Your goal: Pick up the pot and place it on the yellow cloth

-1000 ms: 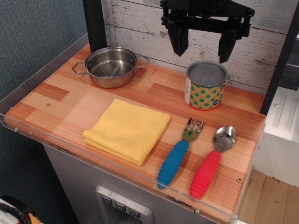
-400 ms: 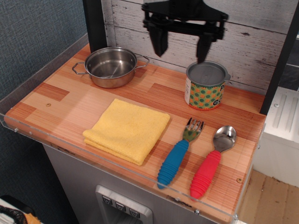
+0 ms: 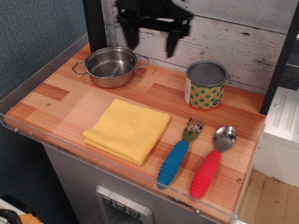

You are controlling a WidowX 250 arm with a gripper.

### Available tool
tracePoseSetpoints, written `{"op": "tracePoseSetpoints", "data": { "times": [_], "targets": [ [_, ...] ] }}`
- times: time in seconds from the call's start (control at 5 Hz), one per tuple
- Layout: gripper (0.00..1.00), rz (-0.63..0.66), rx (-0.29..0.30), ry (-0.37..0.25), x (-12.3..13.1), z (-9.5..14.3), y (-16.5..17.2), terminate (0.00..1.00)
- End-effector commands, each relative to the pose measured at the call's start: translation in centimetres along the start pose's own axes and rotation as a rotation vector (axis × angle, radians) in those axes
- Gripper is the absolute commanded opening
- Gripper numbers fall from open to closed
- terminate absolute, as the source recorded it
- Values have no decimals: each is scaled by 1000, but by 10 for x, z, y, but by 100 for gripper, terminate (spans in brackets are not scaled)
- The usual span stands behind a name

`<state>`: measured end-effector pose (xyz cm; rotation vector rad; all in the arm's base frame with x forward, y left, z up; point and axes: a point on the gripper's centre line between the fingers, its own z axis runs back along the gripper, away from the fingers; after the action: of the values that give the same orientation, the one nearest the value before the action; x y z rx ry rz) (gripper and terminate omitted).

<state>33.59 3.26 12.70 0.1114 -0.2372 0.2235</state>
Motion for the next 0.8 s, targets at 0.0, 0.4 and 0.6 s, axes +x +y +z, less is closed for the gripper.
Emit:
{"op": "tracePoseSetpoints", "data": {
  "times": [0.0,0.4,0.6],
  "targets": [
    [100,-73,52,-48,22,-12,34,0],
    [100,-142,33,-52,35,-55,45,0],
    [100,-163,23,-83,43,-69,43,0]
  ]
}}
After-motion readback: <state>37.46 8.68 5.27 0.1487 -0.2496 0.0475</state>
